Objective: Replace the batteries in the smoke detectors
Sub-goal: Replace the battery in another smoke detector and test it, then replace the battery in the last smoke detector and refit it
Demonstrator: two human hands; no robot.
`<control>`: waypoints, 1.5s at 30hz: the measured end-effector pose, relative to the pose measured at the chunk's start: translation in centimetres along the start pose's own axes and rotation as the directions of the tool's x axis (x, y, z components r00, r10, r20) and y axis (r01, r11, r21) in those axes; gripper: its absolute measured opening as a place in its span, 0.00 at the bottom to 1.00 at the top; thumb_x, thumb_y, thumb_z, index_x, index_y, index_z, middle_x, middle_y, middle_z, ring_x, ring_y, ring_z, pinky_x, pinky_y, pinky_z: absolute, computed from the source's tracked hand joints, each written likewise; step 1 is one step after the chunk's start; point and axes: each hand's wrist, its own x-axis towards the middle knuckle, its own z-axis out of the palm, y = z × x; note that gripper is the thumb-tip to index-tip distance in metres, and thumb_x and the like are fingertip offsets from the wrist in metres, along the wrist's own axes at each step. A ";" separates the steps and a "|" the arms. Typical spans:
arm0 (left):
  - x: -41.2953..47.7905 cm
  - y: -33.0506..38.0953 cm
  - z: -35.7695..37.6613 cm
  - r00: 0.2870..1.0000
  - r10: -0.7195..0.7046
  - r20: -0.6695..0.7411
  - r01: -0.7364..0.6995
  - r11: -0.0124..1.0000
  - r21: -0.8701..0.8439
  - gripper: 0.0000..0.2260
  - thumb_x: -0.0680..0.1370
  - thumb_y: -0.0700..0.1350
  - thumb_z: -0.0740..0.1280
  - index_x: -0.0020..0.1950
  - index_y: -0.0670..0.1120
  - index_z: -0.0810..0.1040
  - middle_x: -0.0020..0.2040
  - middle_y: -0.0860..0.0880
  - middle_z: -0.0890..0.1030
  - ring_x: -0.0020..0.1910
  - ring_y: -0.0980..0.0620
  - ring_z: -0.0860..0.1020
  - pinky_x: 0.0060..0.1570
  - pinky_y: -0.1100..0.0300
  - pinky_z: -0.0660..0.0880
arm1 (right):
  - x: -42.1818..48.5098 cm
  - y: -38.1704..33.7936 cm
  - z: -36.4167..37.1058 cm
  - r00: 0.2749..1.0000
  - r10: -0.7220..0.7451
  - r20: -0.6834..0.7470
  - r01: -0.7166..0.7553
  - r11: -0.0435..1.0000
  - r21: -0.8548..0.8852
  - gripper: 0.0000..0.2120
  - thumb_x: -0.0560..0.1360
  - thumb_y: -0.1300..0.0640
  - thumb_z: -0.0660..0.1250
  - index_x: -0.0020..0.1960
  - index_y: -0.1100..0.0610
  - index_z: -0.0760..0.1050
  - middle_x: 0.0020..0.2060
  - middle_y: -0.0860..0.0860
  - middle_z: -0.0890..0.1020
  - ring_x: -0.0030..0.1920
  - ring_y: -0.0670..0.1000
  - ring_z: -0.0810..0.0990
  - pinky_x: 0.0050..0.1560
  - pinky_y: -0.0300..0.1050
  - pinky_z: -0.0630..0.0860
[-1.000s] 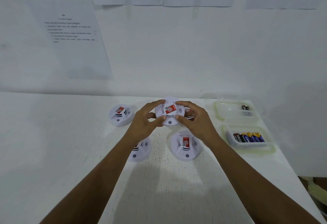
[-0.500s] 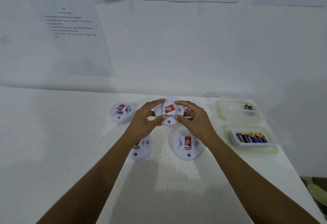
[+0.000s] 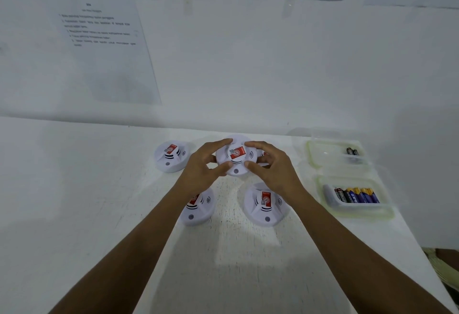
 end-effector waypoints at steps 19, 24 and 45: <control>3.7 -3.1 -1.7 0.969 -0.234 0.080 0.172 0.869 0.463 0.19 0.79 0.47 0.66 0.70 0.50 0.71 0.66 0.47 0.77 0.63 0.46 0.75 0.62 0.52 0.71 | 0.5 2.4 -2.2 0.990 0.028 -0.139 -0.045 0.992 -0.119 0.12 0.76 0.62 0.68 0.56 0.50 0.81 0.48 0.45 0.84 0.46 0.42 0.81 0.48 0.28 0.73; 3.9 -3.2 -1.4 0.967 -0.251 0.033 0.198 0.833 0.517 0.20 0.79 0.46 0.66 0.72 0.49 0.70 0.69 0.45 0.73 0.68 0.46 0.69 0.66 0.54 0.64 | 0.5 3.2 -2.9 0.977 0.026 -0.212 -0.050 0.993 -0.111 0.11 0.76 0.64 0.67 0.54 0.51 0.81 0.49 0.45 0.84 0.45 0.42 0.81 0.46 0.27 0.72; 4.9 0.3 7.3 0.982 0.009 0.188 -0.094 0.889 0.448 0.12 0.75 0.48 0.71 0.57 0.47 0.80 0.55 0.51 0.80 0.55 0.53 0.76 0.63 0.52 0.71 | -0.7 3.7 -5.7 0.991 0.124 -0.047 -0.126 0.990 -0.055 0.28 0.68 0.65 0.75 0.65 0.51 0.73 0.57 0.49 0.81 0.55 0.49 0.81 0.56 0.44 0.80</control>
